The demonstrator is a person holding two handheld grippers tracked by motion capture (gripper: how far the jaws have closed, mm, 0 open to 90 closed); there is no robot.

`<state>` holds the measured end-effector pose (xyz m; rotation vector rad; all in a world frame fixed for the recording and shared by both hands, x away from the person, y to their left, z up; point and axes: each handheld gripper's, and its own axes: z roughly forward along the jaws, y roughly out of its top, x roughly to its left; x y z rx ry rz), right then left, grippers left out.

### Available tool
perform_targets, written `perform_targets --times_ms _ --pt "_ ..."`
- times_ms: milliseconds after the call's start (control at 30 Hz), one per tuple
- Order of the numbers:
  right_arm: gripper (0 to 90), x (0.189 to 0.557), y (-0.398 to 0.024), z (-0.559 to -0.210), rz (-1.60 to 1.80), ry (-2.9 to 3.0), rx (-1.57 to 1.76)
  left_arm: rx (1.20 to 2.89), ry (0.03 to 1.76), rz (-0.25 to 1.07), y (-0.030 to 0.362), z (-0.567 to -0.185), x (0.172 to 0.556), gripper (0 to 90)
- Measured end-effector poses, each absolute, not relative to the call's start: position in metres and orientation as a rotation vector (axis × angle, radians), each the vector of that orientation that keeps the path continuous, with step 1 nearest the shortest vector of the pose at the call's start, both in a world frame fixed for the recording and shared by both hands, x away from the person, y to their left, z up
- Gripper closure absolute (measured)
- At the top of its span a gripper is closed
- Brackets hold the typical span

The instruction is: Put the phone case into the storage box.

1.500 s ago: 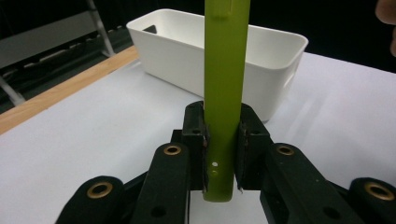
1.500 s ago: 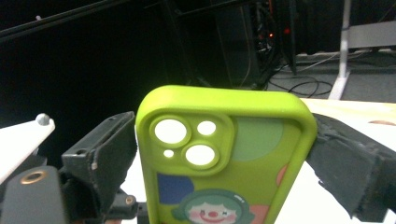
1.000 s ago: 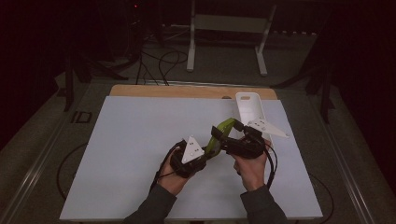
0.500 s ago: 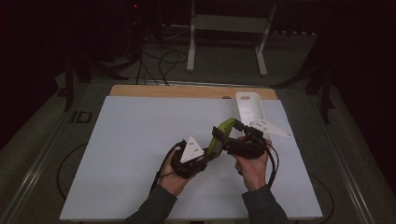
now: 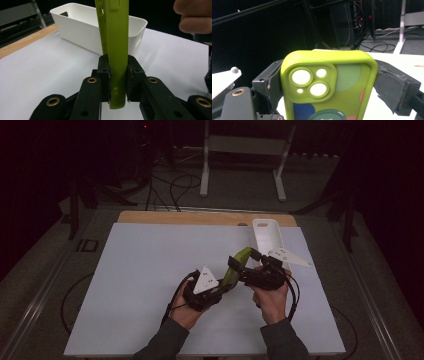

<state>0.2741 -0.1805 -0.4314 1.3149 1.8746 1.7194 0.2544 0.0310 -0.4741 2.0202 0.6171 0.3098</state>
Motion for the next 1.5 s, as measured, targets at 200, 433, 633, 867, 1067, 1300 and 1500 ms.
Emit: perform_targets --times_ms 200,433,633,867,1067,1300,1500 --pt "16.2 0.275 -0.179 -0.432 1.709 1.893 1.313 2.03 0.634 0.315 0.032 -0.474 0.257 71.2" --pt "16.3 0.275 -0.178 -0.431 1.683 1.887 1.312 2.015 0.695 0.365 0.04 -0.472 0.26 34.0" --pt "16.3 0.275 -0.178 -0.429 1.682 1.886 1.304 2.012 0.725 0.376 0.05 -0.471 0.262 16.6" --pt "16.3 0.275 -0.177 -0.429 1.674 1.889 1.301 2.013 0.724 0.403 0.059 -0.47 0.261 11.8" --pt "16.2 0.275 -0.178 -0.428 1.662 1.883 1.297 1.999 0.744 0.412 0.067 -0.469 0.262 9.9" --pt "16.2 0.275 -0.178 -0.426 1.66 1.882 1.294 1.993 0.757 0.397 0.077 -0.471 0.265 7.1" --pt "16.2 0.276 -0.178 -0.423 1.657 1.877 1.289 1.99 0.772 0.418 0.084 -0.471 0.266 6.3"
